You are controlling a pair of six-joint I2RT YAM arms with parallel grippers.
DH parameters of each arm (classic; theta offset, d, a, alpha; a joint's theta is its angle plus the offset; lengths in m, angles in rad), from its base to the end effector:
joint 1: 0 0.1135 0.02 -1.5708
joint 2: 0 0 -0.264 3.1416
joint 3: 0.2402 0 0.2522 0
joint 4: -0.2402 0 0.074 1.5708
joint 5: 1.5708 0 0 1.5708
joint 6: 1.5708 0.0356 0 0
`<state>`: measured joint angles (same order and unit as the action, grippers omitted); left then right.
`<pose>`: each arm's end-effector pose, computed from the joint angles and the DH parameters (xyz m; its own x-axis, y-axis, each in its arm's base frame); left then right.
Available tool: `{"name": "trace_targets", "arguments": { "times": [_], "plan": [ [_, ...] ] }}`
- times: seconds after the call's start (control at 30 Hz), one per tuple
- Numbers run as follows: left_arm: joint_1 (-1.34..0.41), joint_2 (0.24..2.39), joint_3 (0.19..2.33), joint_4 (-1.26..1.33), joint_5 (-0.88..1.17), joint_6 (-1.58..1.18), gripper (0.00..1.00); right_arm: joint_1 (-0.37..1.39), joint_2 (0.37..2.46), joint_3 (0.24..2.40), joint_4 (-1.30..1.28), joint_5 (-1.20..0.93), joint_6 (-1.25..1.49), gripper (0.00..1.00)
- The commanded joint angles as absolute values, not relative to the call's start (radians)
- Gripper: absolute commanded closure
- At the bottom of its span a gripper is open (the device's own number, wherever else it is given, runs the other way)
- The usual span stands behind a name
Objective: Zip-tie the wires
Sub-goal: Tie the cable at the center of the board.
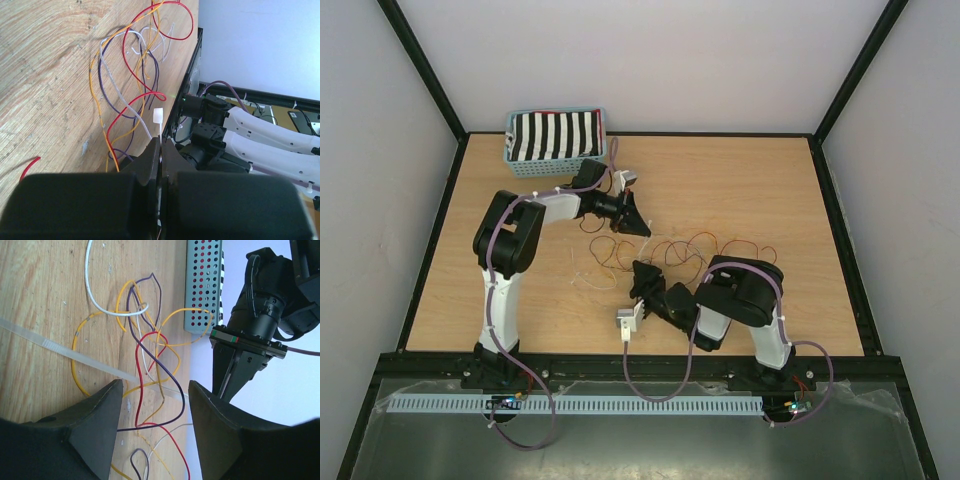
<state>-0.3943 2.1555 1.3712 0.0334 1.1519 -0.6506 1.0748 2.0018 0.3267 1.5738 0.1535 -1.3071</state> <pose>0.3994 -0.2014 0.1427 -0.9694 0.1365 -0.2042 0.2335 0.2534 -0.9388 0.1348 0.2376 0.0924 0.7567 -0.6064 -0.2444 -0.2541 0.0716 -0.9645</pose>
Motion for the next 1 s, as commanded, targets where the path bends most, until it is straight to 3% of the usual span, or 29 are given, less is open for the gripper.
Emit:
{"name": "trace_targets", "arguments": {
  "times": [0.0, 0.97],
  "plan": [
    [-0.397, 2.094, 1.364, 0.029, 1.168, -0.638, 1.0, 1.065, 1.97, 0.313, 1.605, 0.166, -1.313, 0.34],
    [-0.399, 2.095, 1.367, 0.026, 1.165, -0.644, 1.0, 1.1, 2.03, 0.345, 1.647, 0.145, -1.309, 0.34]
  ]
}}
